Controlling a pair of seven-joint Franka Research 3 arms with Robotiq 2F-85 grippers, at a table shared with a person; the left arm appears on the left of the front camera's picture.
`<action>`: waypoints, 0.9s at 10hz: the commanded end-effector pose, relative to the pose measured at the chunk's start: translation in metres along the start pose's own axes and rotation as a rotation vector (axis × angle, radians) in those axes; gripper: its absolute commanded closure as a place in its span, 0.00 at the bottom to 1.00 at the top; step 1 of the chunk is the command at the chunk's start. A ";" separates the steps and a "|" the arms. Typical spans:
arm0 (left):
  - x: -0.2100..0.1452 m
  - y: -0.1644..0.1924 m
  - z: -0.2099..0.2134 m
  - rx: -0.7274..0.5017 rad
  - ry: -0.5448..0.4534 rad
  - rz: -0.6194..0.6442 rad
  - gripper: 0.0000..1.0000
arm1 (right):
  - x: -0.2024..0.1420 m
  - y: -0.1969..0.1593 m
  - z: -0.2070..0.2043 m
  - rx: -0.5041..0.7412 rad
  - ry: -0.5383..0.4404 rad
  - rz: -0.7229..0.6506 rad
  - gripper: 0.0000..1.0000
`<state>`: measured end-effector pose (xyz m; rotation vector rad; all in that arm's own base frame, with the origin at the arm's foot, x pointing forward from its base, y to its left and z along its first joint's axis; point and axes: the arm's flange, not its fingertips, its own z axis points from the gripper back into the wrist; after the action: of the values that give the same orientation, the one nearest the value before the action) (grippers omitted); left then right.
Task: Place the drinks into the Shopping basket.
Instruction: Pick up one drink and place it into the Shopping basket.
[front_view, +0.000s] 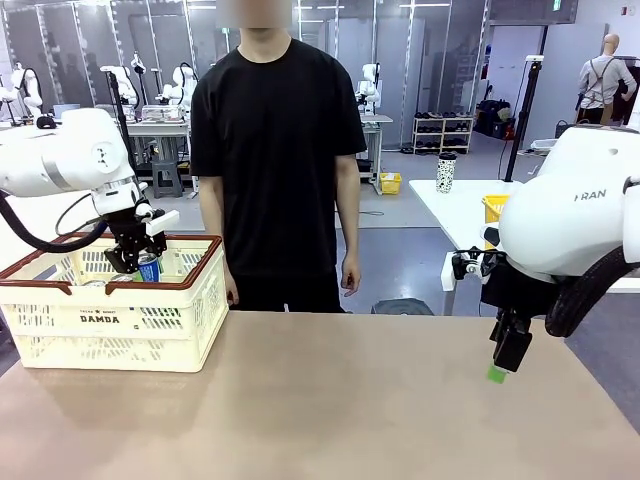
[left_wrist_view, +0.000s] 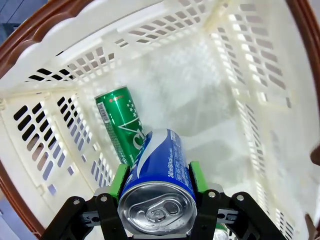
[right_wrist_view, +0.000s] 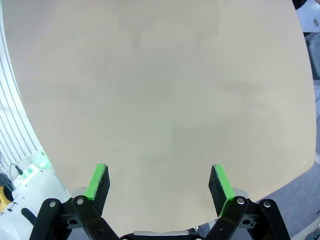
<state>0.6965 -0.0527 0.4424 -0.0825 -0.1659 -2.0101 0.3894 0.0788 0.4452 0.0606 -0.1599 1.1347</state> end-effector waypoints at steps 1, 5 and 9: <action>0.000 -0.010 -0.010 0.055 -0.024 -0.041 0.42 | -0.001 0.000 0.000 0.000 0.006 -0.001 0.00; -0.005 -0.016 -0.039 0.065 0.021 -0.061 0.42 | -0.001 0.000 0.000 0.000 0.006 -0.001 0.00; -0.009 -0.020 -0.050 0.079 0.028 -0.090 0.42 | -0.001 0.000 0.000 0.000 0.006 -0.001 0.00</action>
<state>0.6923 -0.0470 0.3874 -0.0277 -0.1987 -2.0649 0.3894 0.0788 0.4452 0.0606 -0.1599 1.1347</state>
